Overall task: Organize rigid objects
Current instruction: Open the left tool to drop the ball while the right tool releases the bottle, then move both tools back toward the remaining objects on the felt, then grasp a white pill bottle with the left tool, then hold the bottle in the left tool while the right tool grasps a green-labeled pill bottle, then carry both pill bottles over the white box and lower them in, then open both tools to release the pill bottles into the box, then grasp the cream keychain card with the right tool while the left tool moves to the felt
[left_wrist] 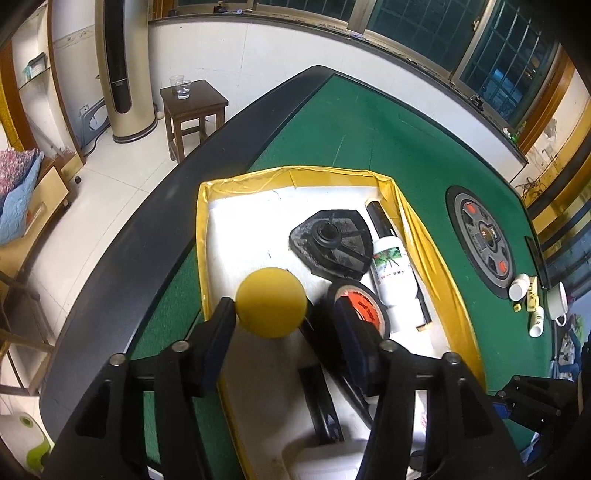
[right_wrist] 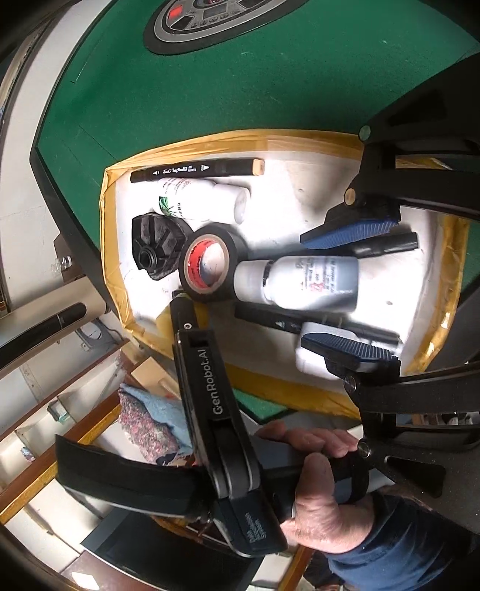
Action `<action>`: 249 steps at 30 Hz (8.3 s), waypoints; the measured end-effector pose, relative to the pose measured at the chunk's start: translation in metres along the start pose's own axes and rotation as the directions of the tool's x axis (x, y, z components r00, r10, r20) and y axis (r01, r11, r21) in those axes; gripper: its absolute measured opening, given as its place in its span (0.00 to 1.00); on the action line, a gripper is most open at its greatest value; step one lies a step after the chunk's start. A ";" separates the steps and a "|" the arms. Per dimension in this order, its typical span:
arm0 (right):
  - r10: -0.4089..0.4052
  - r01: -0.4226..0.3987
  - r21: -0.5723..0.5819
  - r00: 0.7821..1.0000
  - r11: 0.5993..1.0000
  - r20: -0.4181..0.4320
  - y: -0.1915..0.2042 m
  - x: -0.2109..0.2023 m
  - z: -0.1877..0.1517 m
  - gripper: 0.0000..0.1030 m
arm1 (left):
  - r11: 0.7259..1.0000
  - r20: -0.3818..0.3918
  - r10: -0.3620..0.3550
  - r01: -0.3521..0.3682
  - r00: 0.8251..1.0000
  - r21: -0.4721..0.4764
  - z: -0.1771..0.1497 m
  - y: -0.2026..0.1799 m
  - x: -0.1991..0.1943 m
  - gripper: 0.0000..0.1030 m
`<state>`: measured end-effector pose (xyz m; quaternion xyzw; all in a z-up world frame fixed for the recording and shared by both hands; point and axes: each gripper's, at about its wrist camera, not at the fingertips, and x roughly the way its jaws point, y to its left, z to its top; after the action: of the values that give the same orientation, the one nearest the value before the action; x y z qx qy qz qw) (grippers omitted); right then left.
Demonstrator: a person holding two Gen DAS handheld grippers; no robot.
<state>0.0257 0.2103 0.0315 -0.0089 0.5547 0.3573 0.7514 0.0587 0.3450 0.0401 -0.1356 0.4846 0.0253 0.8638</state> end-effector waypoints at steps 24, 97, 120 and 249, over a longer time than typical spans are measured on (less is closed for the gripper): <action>-0.032 -0.006 0.247 0.988 0.969 0.148 -0.106 -0.110 -0.082 0.42 | 0.990 0.085 -0.060 0.048 0.995 0.133 -0.028 -0.115 -0.052 0.65; -0.276 0.223 0.593 0.961 0.774 -0.001 -0.325 -0.167 -0.113 0.34 | 0.893 -0.110 -0.103 0.140 0.989 0.428 -0.106 -0.293 0.036 0.32; -0.186 0.125 0.376 0.974 0.918 0.129 -0.195 -0.165 -0.120 0.34 | 0.887 0.129 -0.078 0.010 0.989 0.462 -0.119 -0.266 -0.045 0.32; -0.387 0.361 0.267 0.921 0.894 0.051 -0.315 -0.155 -0.048 0.54 | 0.921 0.011 -0.146 0.131 0.989 0.367 -0.115 -0.243 -0.033 0.56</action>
<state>0.1381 -0.1255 0.0224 -0.0017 0.5442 0.1326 0.8284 -0.0113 0.0850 0.0621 -0.0058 0.4535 -0.1239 0.8826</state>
